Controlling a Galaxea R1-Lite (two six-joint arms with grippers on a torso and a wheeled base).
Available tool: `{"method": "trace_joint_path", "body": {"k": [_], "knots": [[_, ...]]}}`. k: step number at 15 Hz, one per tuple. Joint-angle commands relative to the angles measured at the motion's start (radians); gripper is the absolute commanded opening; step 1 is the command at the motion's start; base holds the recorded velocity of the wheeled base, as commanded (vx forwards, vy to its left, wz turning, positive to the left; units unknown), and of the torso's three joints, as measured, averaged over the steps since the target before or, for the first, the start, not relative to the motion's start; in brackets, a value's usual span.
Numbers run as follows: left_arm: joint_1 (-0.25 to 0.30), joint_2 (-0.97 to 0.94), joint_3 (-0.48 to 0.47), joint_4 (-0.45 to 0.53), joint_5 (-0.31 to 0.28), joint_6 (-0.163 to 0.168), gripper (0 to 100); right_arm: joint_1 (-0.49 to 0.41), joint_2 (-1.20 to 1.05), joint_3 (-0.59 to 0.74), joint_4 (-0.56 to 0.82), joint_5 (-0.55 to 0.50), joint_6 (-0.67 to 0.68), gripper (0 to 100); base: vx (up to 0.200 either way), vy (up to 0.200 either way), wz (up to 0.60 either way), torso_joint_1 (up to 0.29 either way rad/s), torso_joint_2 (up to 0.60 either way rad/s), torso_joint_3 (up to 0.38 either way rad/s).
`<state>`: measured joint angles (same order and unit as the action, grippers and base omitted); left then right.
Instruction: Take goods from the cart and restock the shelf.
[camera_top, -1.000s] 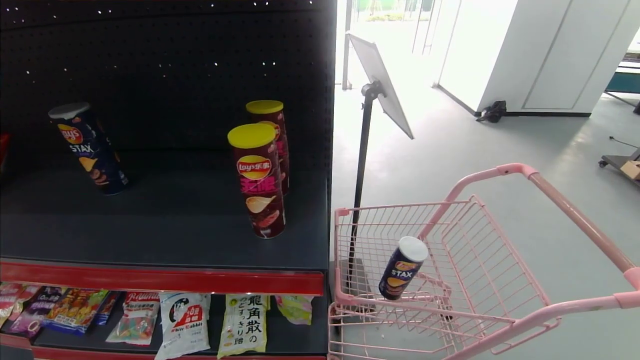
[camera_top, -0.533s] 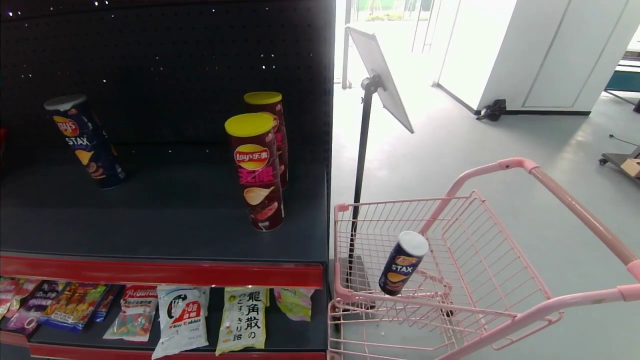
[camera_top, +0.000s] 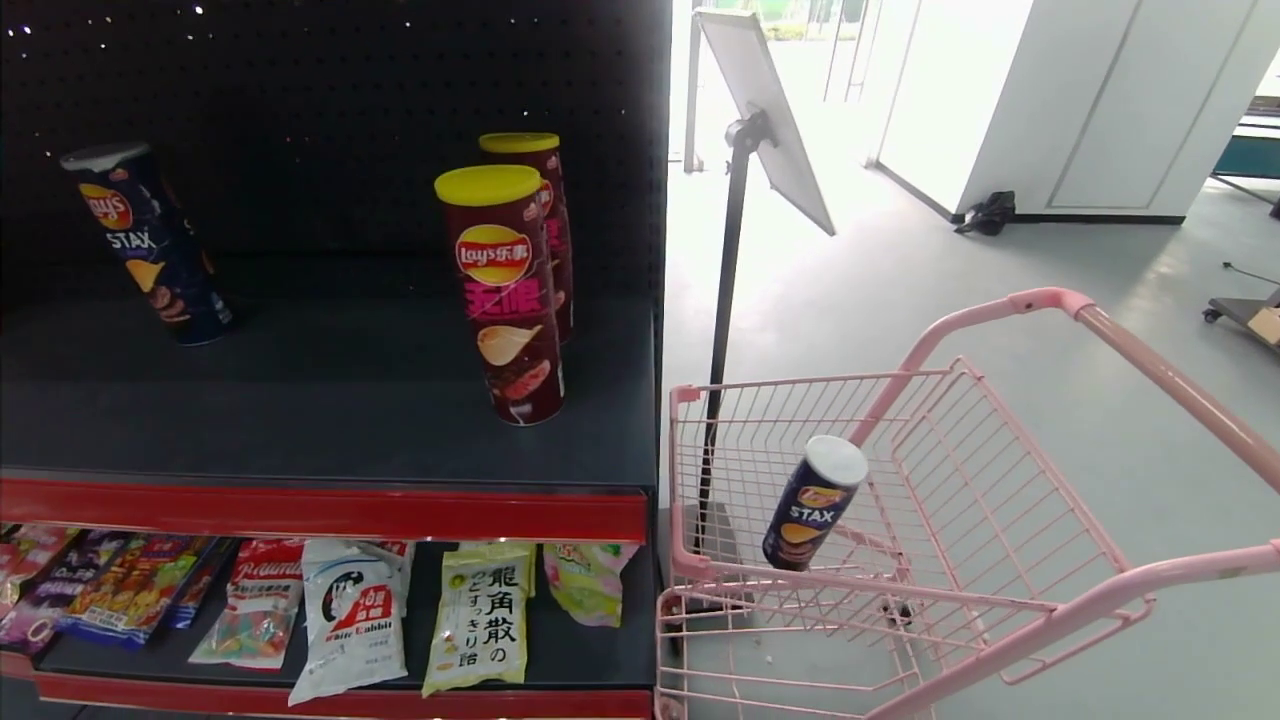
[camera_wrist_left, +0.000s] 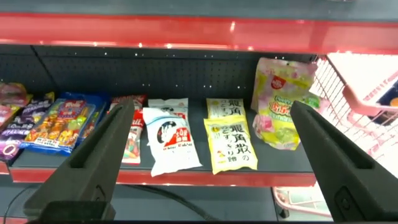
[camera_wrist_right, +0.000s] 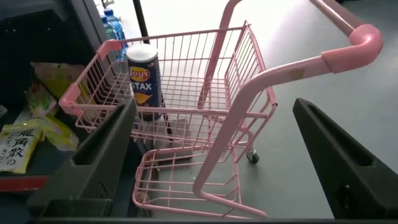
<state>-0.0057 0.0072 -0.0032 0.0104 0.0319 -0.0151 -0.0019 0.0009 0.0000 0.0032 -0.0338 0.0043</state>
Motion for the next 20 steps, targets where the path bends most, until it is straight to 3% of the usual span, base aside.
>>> {"method": "trace_joint_path", "body": {"k": [1, 13, 20], "knots": [[0.0, 0.0, 0.0, 0.0, 0.0, 0.0, 100, 0.0, 0.001, 0.0, 0.0, 0.0, 0.0, 100, 0.0, 0.0, 0.0, -0.203, 0.51, 0.295], [0.0, 0.0, 0.0, 0.0, 0.0, 0.0, 100, -0.001, 0.001, 0.0, 0.0, 0.0, -0.001, 100, 0.0, 0.0, 0.0, -0.194, 0.52, 0.322], [0.0, 0.0, 0.0, 0.0, 0.0, 0.001, 100, 0.0, 0.001, 0.0, 0.0, 0.0, -0.001, 100, 0.0, 0.0, 0.0, -0.019, 0.06, 0.041]]}}
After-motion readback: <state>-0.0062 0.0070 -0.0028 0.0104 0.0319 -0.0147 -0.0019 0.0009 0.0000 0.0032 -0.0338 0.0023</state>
